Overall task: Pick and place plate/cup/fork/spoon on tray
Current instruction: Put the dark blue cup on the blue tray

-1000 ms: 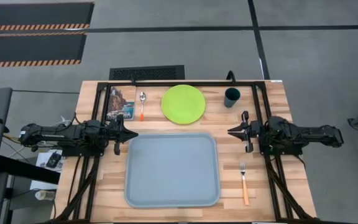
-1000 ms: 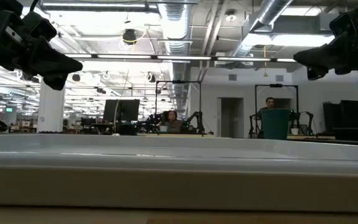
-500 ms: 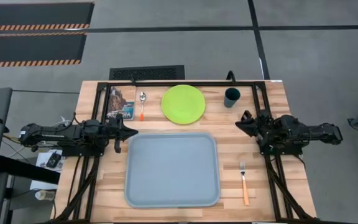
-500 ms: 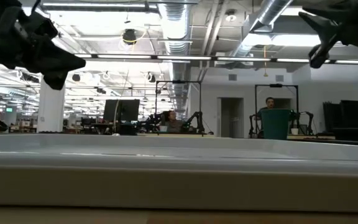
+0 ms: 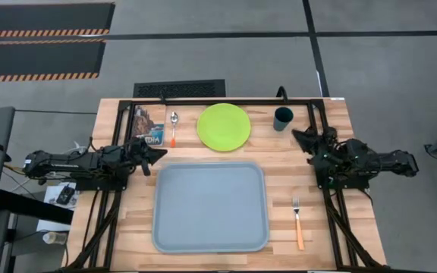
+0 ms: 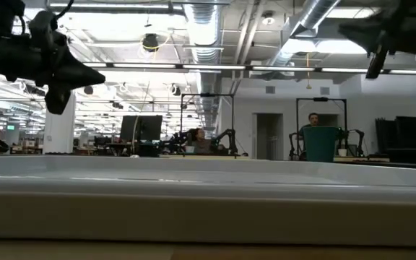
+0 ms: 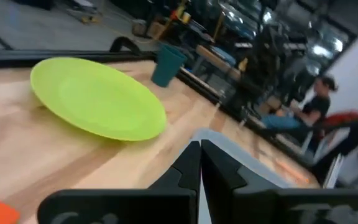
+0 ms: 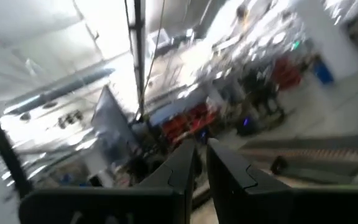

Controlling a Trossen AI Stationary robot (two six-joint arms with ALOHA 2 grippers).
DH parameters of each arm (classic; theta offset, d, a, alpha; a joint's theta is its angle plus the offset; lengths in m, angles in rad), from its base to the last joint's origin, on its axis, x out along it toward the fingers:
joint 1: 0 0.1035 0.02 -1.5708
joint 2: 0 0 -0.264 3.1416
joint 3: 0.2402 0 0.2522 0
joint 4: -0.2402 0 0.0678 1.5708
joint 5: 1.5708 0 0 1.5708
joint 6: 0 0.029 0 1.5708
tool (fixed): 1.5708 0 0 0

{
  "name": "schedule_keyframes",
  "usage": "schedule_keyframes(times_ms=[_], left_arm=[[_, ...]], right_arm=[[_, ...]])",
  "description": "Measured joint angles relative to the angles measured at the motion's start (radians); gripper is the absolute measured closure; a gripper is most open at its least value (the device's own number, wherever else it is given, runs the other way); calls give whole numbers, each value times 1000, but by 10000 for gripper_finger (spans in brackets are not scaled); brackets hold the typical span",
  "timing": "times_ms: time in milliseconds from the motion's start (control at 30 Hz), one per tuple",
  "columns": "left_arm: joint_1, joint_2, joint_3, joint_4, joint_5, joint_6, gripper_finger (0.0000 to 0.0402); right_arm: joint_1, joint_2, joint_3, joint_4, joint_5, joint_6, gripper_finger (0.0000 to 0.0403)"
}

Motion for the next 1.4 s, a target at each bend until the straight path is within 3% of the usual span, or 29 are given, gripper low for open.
schedule_keyframes(times_ms=[167, 333, 533, 700, 833, 1033, 1233, 1400], left_arm=[[0, 0, 0, 210, -65, 22, 387], [0, -1, 37, 380, -82, 153, 320], [0, 36, 188, 232, -62, 128, 215], [2, 165, 356, -4, -99, 84, 165], [2, 293, 478, -141, -133, 67, 150], [23, 455, 602, -306, -156, -16, 148], [84, 557, 650, -383, -25, -51, 148], [117, 591, 650, -392, 67, -83, 148]], right_arm=[[-30, 29, 158, -77, 60, -117, 331], [-38, 165, 332, -313, 185, -115, 316], [-52, 373, 528, -675, 363, -36, 262], [-134, 545, 662, -945, 412, 211, 222], [-236, 679, 734, -1095, 377, 432, 217], [-443, 857, 777, -1248, 197, 547, 226], [-628, 954, 777, -1264, 10, 532, 219], [-737, 982, 777, -1281, -39, 499, 204]])
